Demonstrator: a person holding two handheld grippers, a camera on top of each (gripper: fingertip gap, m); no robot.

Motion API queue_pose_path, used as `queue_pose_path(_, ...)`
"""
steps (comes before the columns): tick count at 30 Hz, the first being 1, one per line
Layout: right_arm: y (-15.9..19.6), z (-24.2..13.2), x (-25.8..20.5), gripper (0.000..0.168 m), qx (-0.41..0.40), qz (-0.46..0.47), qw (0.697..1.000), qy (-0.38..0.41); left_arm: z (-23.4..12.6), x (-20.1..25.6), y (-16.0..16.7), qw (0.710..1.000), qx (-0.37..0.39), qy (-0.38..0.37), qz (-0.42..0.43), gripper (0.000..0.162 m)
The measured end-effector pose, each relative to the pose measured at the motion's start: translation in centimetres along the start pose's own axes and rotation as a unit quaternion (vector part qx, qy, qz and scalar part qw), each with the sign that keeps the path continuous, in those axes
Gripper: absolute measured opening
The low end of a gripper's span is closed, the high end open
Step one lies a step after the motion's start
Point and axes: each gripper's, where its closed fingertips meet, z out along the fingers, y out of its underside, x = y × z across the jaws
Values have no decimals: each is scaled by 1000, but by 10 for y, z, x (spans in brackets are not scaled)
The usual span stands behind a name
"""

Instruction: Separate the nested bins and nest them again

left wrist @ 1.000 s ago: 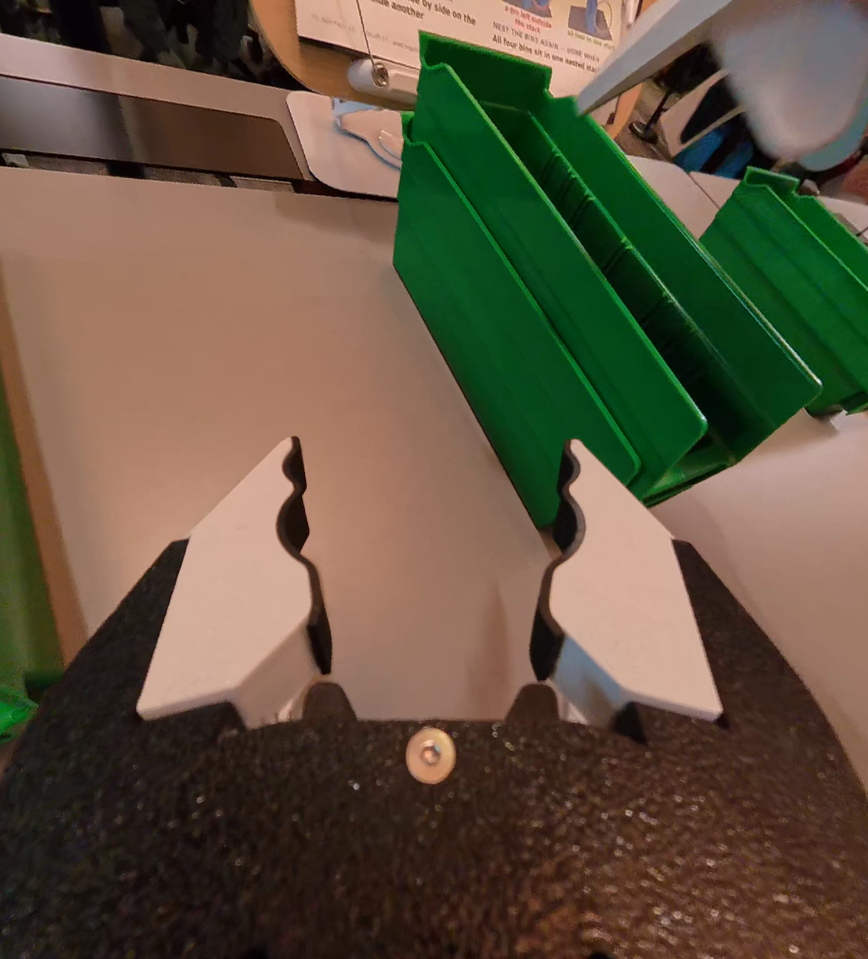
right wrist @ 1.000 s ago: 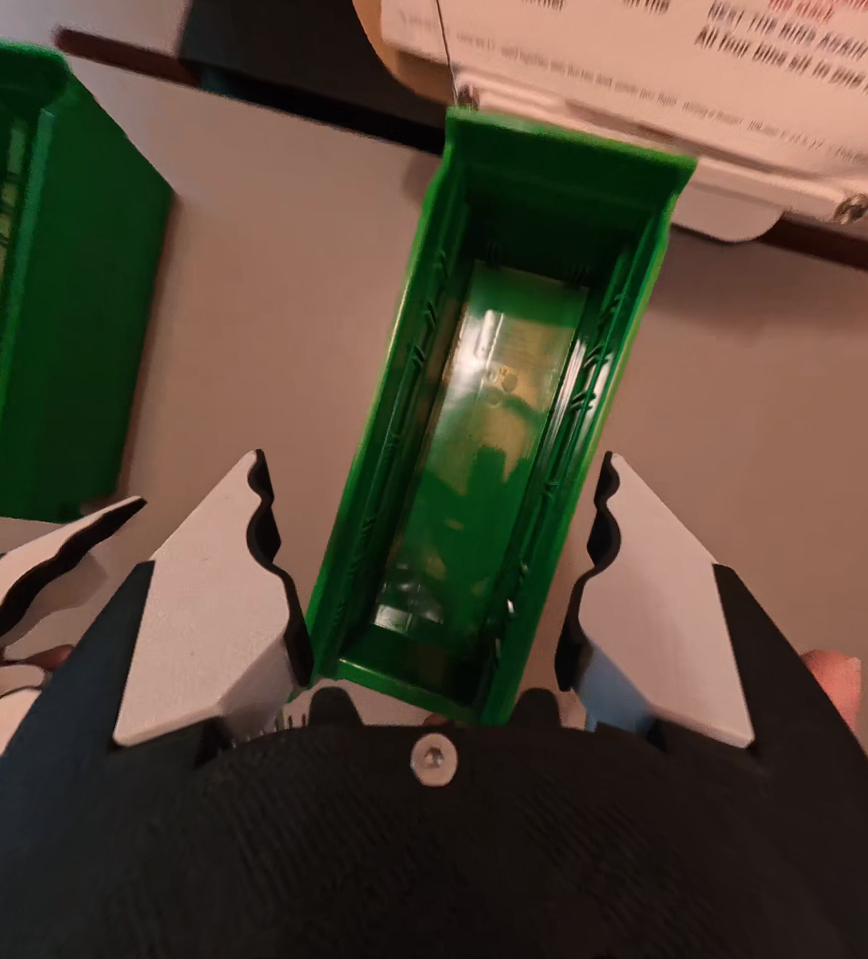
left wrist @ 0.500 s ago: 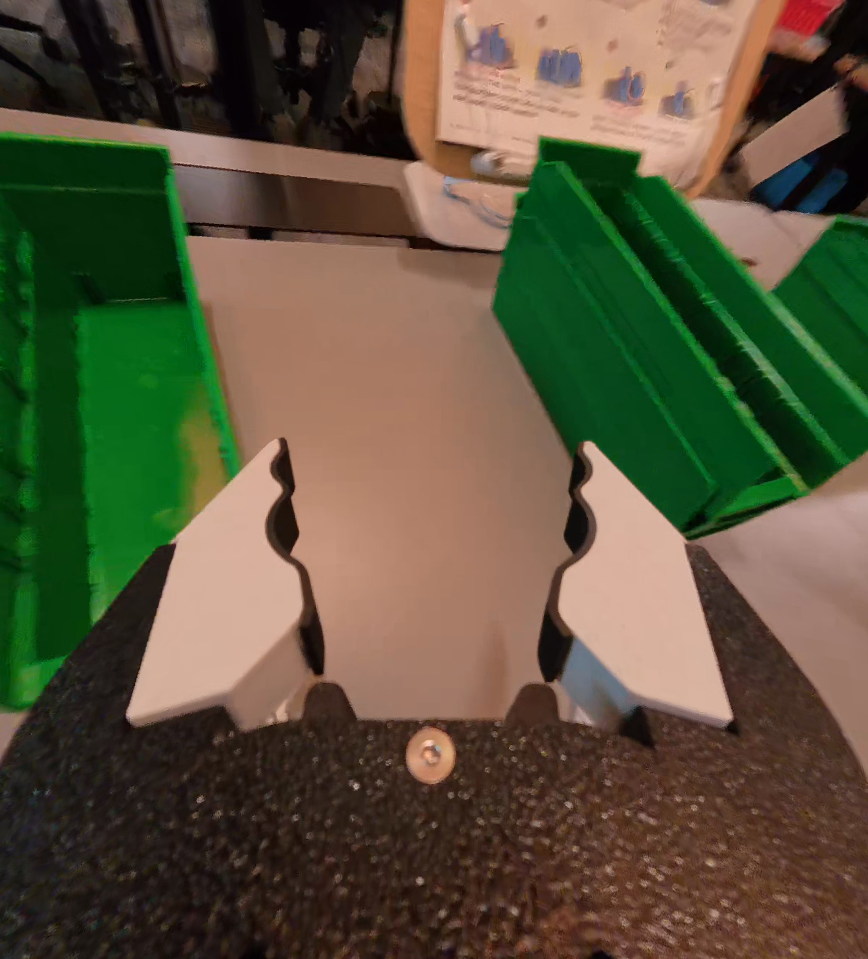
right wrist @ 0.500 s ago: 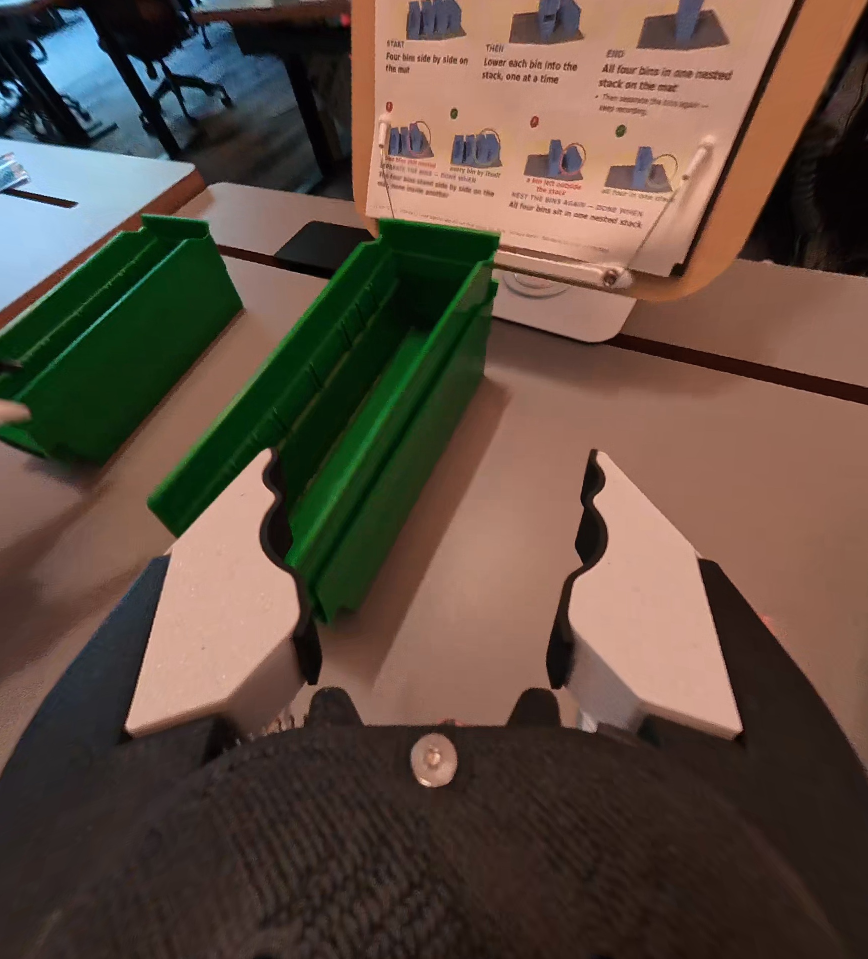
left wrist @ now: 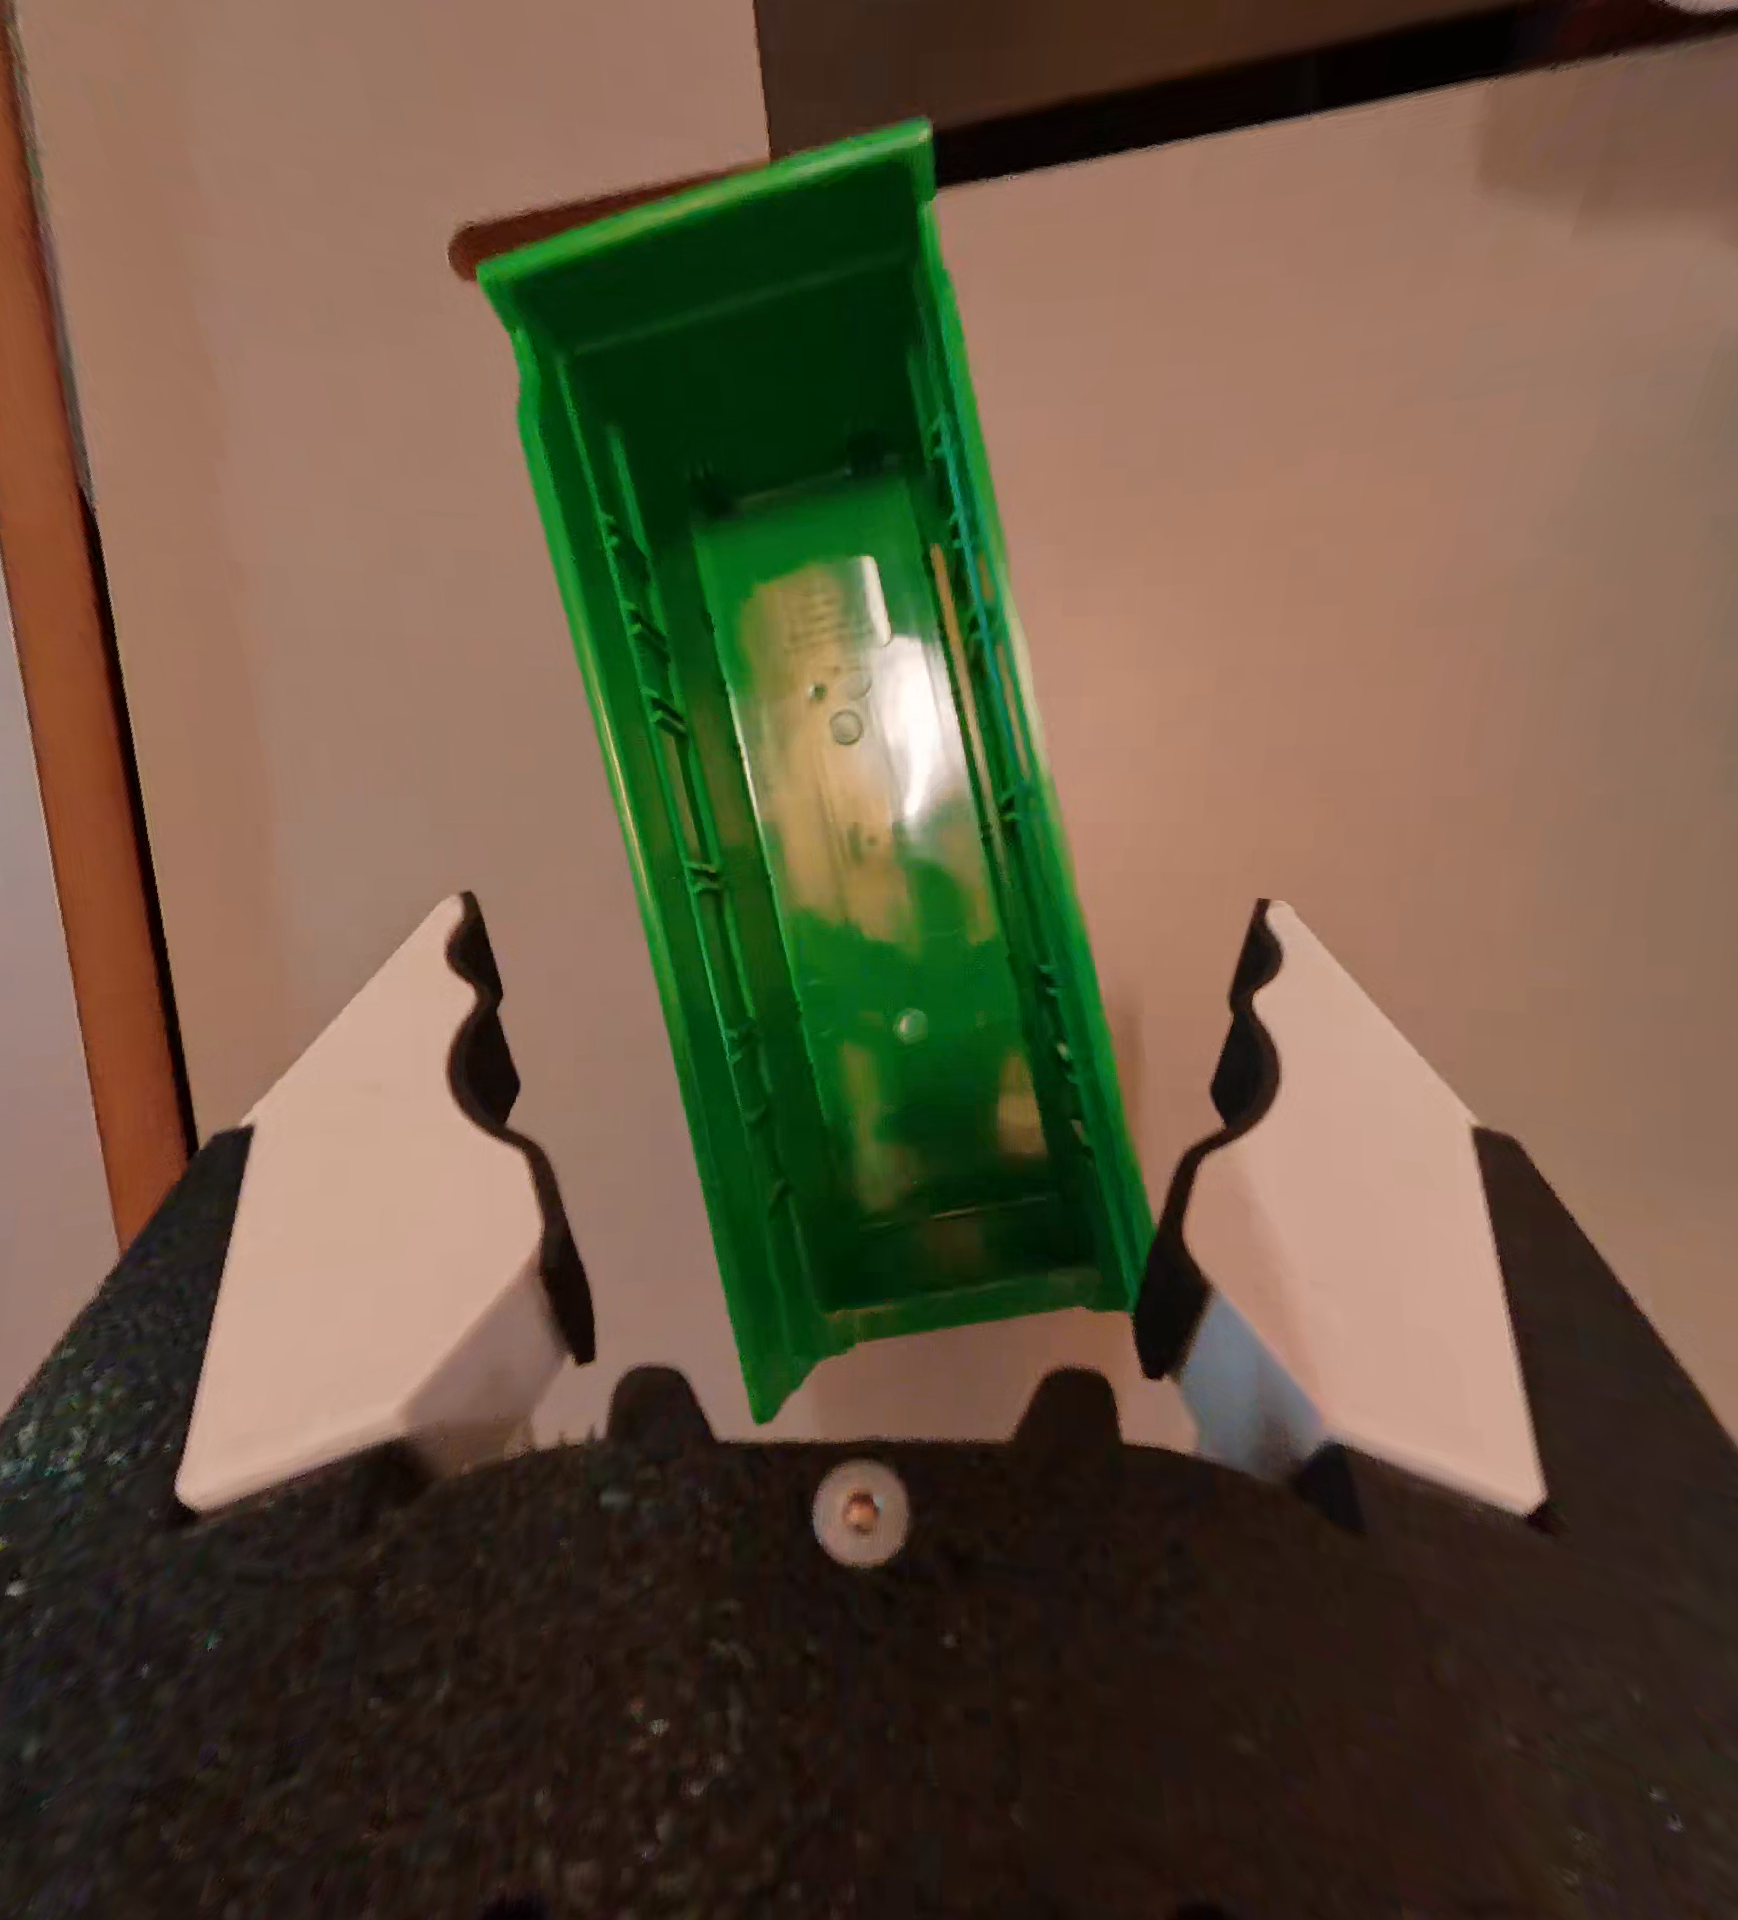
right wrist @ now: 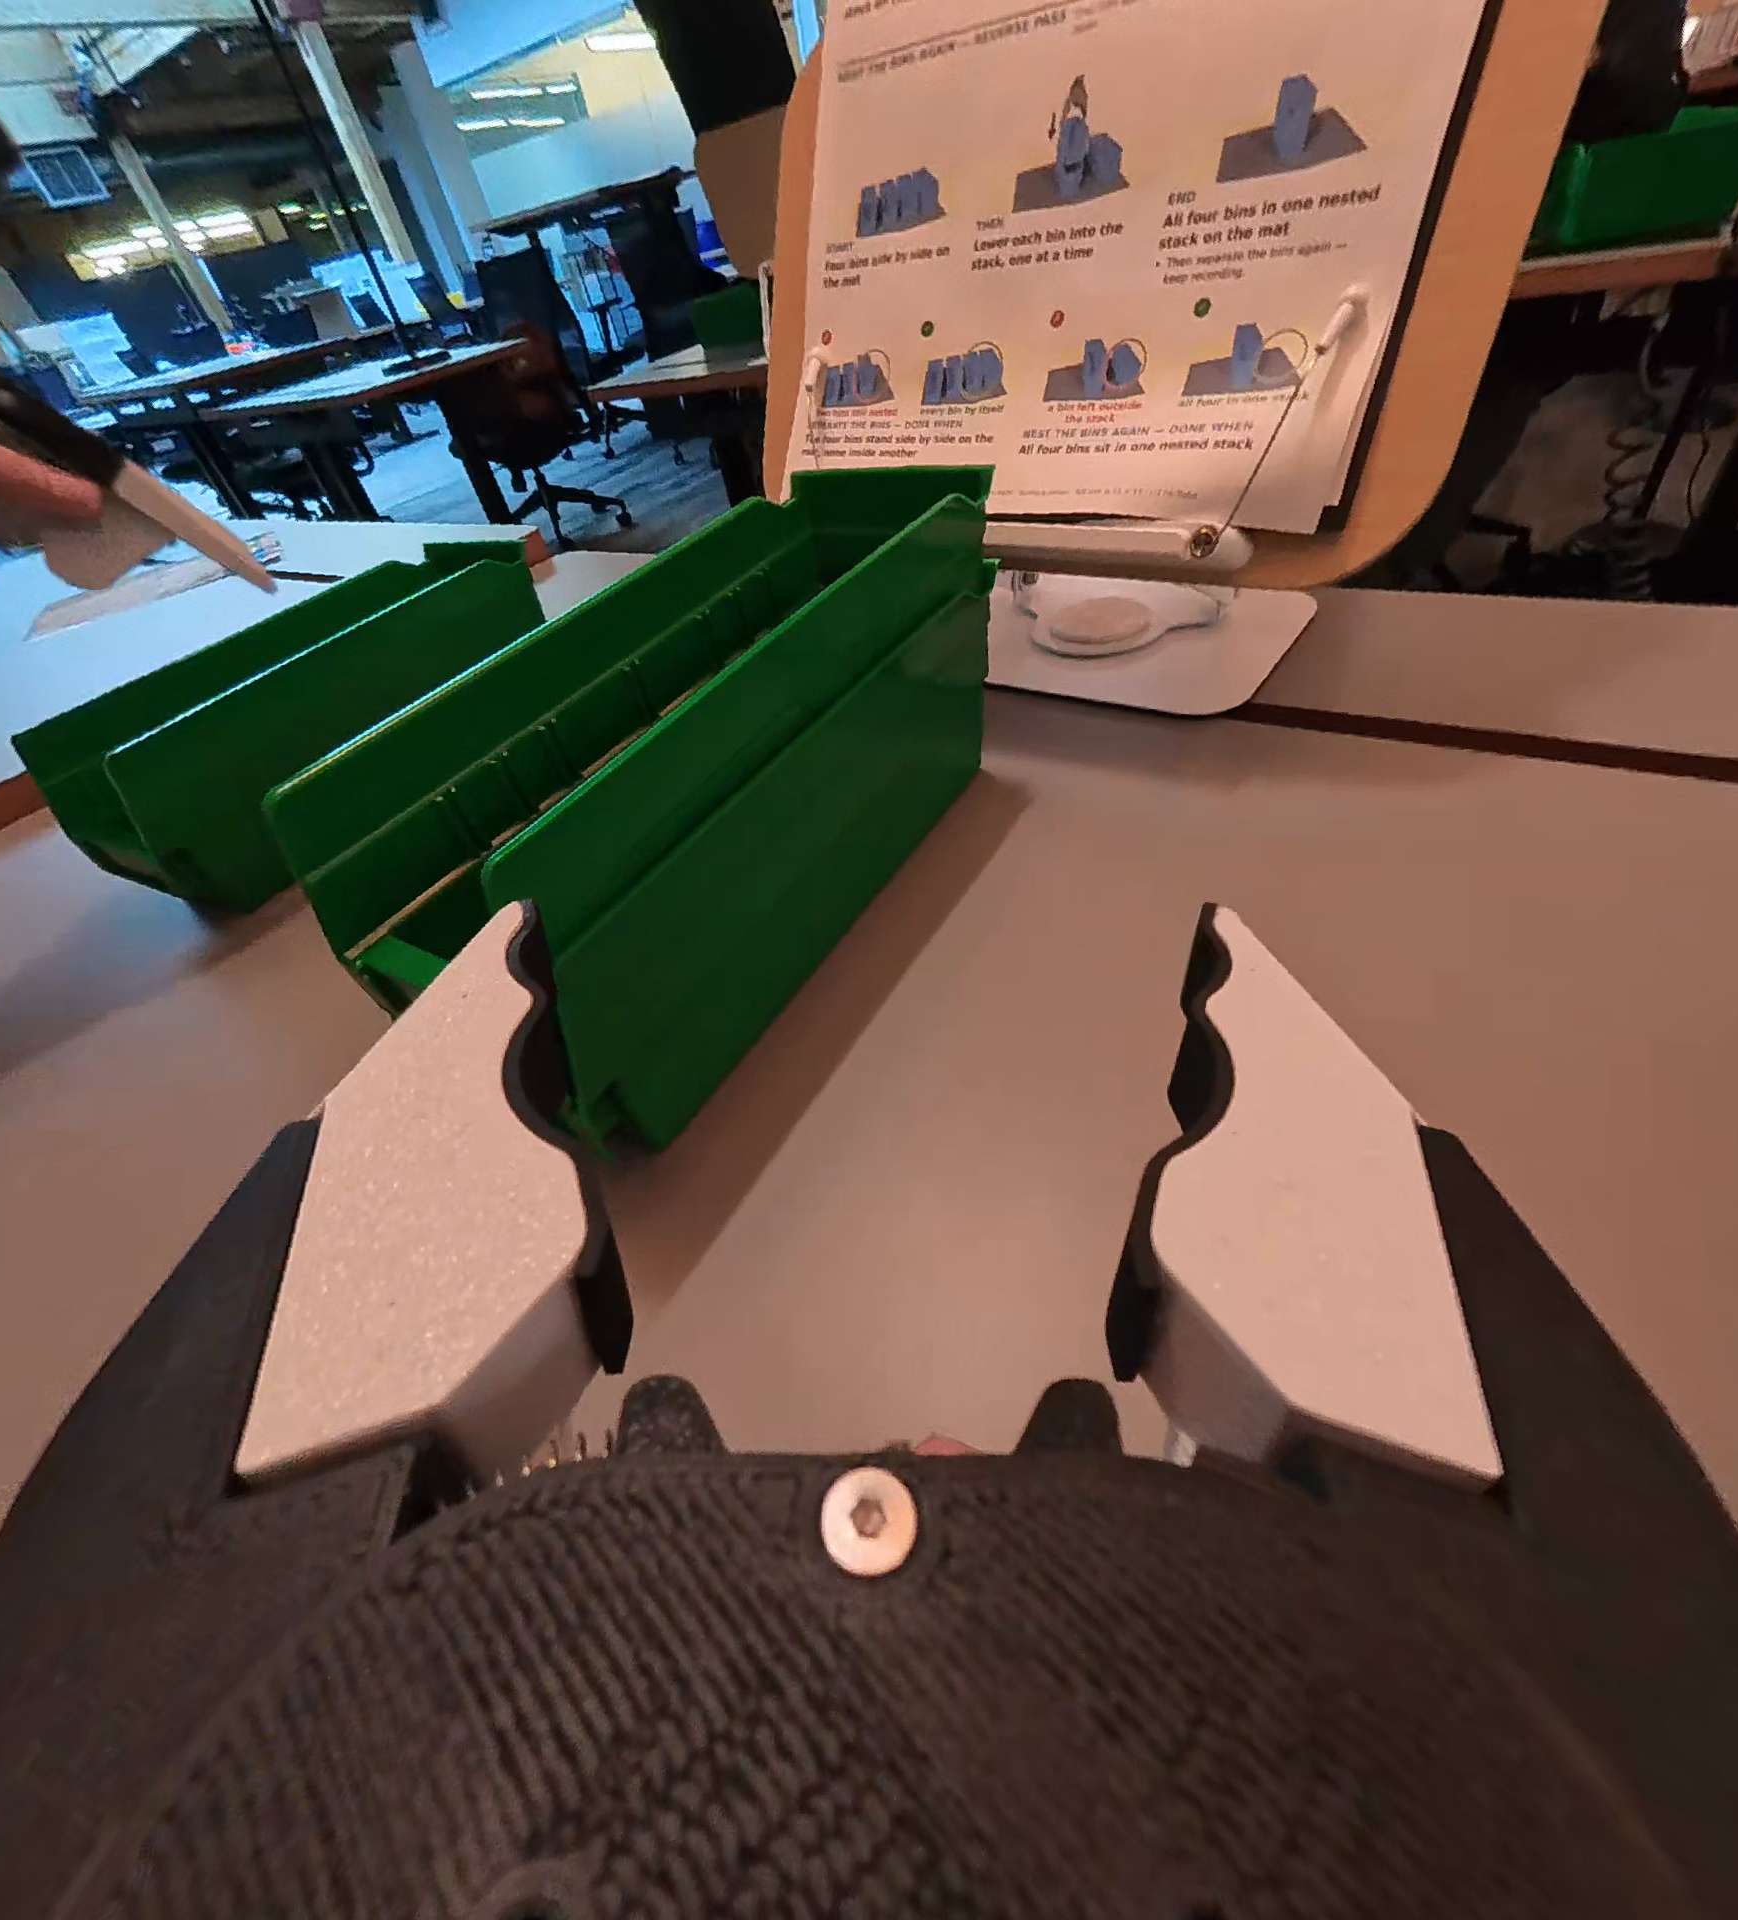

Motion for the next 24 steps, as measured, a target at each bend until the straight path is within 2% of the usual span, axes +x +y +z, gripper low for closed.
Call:
queue_pose_path(7, -4, -3, -7, 119, 20, -19, 999, -16, 38, -10, 16, 993, -113, 6, -35, 136)
queue_pose_path(15, 2, -13, -11, 116, 31, -18, 999, -28, 61, -10, 21, 985, -170, 2, -37, 132)
queue_pose_path(24, 12, -22, -9, 113, 45, 11, 998, -34, 59, -6, 22, 978, -203, 5, -43, 108)
